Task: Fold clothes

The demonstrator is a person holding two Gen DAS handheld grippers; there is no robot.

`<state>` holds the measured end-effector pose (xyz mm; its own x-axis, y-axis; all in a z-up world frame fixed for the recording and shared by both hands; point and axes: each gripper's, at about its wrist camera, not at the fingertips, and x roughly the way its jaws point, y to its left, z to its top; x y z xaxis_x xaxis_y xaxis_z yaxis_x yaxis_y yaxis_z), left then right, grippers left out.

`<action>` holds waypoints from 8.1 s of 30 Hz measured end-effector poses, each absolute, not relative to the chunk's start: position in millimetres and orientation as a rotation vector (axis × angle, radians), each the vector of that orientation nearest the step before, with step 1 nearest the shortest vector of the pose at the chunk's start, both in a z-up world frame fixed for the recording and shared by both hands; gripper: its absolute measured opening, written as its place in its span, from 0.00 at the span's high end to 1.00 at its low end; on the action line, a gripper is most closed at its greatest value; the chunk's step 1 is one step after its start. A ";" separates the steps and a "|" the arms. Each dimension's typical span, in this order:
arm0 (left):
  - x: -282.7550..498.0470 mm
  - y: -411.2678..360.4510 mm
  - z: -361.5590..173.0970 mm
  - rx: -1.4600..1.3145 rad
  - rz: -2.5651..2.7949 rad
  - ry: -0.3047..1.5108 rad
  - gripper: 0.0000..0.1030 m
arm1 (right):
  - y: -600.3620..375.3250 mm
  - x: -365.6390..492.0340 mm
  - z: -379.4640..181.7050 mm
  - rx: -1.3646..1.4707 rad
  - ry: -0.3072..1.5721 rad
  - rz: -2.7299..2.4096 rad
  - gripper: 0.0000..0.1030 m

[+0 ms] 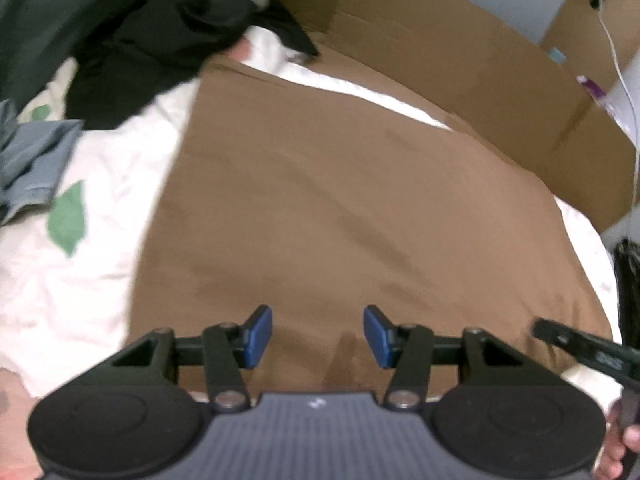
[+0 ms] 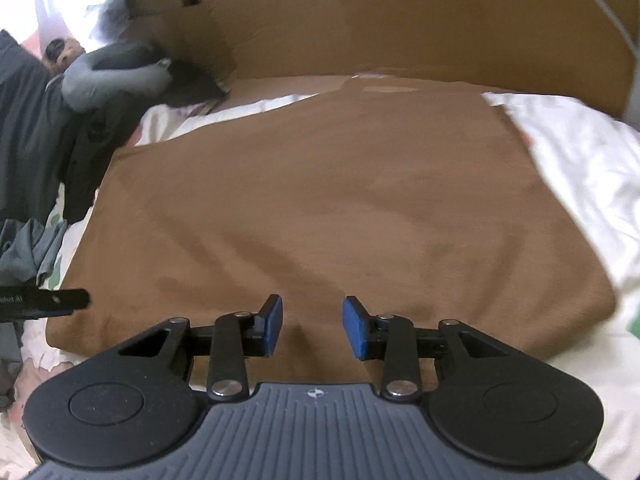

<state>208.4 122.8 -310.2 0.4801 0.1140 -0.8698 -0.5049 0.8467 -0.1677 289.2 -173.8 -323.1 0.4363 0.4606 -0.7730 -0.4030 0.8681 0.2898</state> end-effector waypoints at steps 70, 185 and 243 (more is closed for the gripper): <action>88.4 191.0 -340.7 -1.026 0.700 0.856 0.58 | -393.4 285.9 -385.1 0.960 1.009 0.094 0.58; 59.2 214.7 -336.0 -1.242 0.525 0.753 0.94 | -431.2 194.4 -356.7 1.251 0.878 0.037 0.99; 17.6 226.7 -357.4 -1.207 0.490 0.887 0.93 | -459.6 74.6 -378.2 1.197 1.046 -0.073 0.76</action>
